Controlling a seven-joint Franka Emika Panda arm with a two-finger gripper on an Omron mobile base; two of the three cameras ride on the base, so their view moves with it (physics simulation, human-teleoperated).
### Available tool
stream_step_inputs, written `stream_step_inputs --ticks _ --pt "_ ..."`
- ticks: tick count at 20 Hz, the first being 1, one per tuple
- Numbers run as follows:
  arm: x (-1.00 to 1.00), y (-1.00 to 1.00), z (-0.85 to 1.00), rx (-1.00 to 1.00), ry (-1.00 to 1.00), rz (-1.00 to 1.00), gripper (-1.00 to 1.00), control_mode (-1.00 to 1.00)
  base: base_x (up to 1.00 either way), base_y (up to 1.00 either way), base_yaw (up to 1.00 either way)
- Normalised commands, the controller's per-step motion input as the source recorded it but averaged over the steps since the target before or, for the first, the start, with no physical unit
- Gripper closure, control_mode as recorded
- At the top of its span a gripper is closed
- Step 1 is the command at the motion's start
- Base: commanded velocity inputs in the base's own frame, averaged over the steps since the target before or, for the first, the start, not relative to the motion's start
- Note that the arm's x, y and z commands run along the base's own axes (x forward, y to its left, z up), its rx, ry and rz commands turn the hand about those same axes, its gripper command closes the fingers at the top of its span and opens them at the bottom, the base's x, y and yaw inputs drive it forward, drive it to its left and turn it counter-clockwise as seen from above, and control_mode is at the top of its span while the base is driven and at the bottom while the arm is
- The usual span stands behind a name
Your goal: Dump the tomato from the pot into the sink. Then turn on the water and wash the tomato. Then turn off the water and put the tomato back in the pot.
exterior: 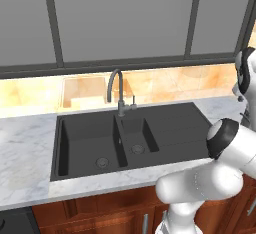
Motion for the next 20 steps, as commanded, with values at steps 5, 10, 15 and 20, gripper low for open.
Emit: stream_step_inputs --ticks 5,10,15,20 --pt "0.04 -0.39 -0.17 0.00 0.16 0.00 -1.00 -1.00 0.00 0.00 0.00" --pt "0.11 -0.28 -0.30 0.00 0.08 0.00 -1.00 -1.00 0.00 0.00 0.00" --pt "0.19 -0.26 -0.32 -0.01 0.03 0.00 -1.00 -1.00 0.00 0.00 0.00" --pt "0.23 -0.24 -0.36 -0.01 0.00 0.00 -1.00 -1.00 0.00 0.00 0.00"
